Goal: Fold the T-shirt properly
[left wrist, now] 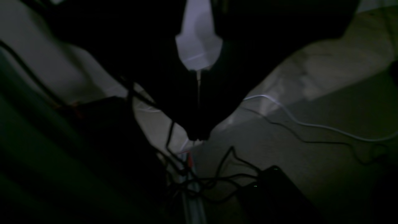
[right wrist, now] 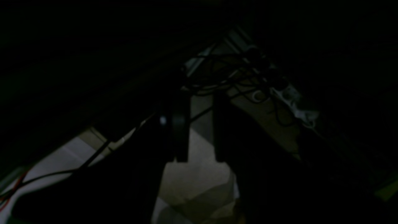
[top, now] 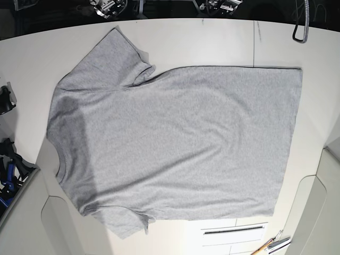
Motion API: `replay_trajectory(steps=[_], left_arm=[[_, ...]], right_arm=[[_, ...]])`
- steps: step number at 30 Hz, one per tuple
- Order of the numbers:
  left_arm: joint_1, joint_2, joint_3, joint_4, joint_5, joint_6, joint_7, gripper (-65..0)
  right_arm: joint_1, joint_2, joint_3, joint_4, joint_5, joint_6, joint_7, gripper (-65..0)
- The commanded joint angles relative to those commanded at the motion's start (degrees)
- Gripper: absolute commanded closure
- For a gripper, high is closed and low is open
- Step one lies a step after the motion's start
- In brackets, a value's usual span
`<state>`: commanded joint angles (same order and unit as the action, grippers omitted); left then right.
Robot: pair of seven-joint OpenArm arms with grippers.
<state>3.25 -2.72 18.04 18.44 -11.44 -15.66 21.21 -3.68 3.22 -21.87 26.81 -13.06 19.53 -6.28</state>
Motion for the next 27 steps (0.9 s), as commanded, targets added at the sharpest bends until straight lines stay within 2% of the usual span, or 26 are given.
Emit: replay_trajectory(steps=[6,10,16,21,23,27], left_arm=[[1.07,-0.11,0.00,0.00,-0.55,0.00,-0.46,-3.7],[1.95,-1.33,0.00,1.53,-0.57,-0.02,-0.44,-3.7],[6.40,-4.04,0.00,8.92,-0.55,-0.02,-0.24,-3.7],[12.04,-5.44,0.00,17.03,-0.57,-0.02,2.67,-3.7],[14.71,-6.10,-0.02,20.63,-0.59,-0.02,2.64,-3.7],[19.58,-7.78,-0.02,27.98,-1.77,0.00,3.08,-3.7]], right_arm=[[-1.29,1.36,0.00,0.02,0.61,0.46,0.00,-12.1],[-2.49,2.45,0.00,0.07,0.63,0.63,0.00,-12.1],[-4.50,4.02,0.00,0.31,0.61,4.96,0.00,-12.1],[-6.36,5.84,0.00,2.12,1.68,11.04,0.02,-12.1],[-7.91,6.93,0.00,4.24,3.82,11.93,0.02,-12.1],[-12.24,9.99,0.00,10.73,5.84,11.98,0.02,-12.1]])
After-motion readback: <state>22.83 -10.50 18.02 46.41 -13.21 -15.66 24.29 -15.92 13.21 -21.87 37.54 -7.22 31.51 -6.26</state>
